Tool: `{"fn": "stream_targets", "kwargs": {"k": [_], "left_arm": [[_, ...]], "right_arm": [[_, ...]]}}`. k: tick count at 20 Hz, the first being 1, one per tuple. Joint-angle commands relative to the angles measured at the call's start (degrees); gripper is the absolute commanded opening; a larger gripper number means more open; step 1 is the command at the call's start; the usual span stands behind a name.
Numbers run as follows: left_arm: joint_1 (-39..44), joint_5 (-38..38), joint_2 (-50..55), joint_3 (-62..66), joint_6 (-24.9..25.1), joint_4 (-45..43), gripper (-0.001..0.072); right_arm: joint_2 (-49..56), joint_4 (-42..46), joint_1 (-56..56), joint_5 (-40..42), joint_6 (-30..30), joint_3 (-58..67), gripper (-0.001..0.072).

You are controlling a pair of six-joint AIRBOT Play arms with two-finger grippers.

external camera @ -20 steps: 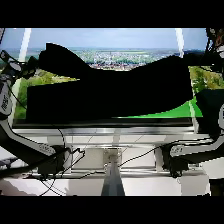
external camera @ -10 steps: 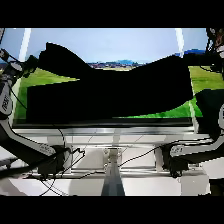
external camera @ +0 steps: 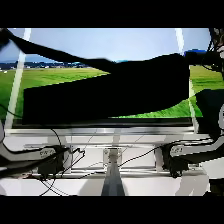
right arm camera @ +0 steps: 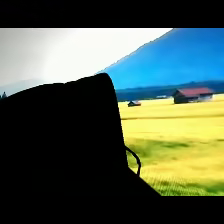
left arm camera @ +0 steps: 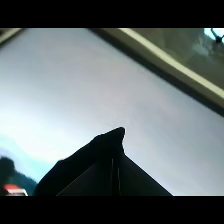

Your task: Fold the clothes and pants, and hang the long-sleeved shirts on hangers.

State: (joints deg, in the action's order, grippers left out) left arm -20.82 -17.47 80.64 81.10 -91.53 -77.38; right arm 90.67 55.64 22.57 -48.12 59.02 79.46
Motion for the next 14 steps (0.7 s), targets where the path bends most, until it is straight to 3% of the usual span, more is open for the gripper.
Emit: {"fn": "stream_targets", "kwargs": {"k": [1, 5, 14], "left_arm": [[-0.5, 1.6, -9.3, 0.9, 0.5, -9.6, 0.0005], [-1.9, 0.4, -12.0, 0.9, 0.4, -9.6, 0.0004], [-4.7, -16.0, -7.0, 0.8, 0.0, -9.4, 0.0005]], "right_arm": [[-0.3, 0.1, 0.0, 3.9, 5.5, 0.3, 0.0017], [-0.3, 0.2, 0.0, 4.1, 5.5, 0.4, 0.0017], [-0.3, 1.0, -0.9, 8.0, 5.5, 0.4, 0.0017]]}}
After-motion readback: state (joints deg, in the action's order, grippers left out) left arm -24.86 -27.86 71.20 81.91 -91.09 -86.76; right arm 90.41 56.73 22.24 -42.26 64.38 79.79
